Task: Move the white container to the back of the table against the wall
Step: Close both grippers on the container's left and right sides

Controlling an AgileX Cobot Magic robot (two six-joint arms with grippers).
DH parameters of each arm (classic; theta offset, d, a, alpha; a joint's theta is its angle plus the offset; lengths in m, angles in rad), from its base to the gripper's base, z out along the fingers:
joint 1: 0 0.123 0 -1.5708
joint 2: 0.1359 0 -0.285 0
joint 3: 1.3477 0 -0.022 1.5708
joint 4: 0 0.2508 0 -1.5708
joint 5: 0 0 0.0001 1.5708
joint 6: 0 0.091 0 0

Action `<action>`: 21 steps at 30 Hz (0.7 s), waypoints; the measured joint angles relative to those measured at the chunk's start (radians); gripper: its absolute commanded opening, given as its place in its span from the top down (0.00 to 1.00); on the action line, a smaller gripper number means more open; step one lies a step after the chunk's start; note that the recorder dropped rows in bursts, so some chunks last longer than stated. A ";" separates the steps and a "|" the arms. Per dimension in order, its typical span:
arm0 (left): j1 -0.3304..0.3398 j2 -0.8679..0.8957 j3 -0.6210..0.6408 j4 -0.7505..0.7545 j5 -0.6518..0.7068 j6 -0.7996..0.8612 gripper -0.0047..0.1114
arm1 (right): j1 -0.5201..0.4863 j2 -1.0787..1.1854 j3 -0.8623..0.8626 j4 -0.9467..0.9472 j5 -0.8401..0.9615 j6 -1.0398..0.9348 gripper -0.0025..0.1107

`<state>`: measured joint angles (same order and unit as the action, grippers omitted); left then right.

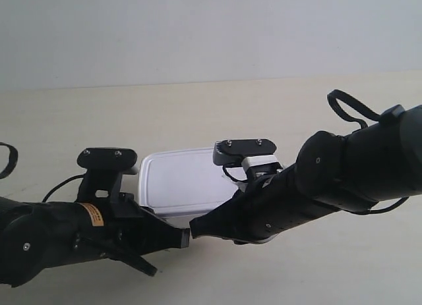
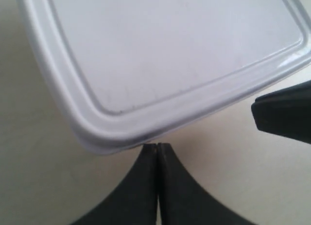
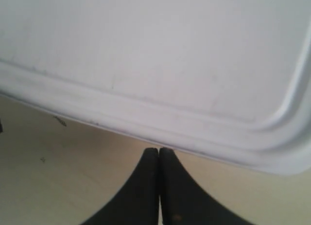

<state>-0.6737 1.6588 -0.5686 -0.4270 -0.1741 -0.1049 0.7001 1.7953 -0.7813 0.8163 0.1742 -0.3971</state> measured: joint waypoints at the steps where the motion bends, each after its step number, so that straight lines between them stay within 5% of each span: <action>1: 0.000 0.008 -0.008 0.000 0.004 0.000 0.96 | 0.000 0.000 0.000 0.000 -0.002 0.002 0.98; 21: 0.000 0.075 -0.061 0.003 0.012 0.000 0.96 | 0.000 0.013 0.000 -0.002 -0.079 0.008 0.98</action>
<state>-0.6737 1.7334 -0.6297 -0.4243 -0.1623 -0.1049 0.7001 1.8081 -0.7813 0.8144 0.0954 -0.3895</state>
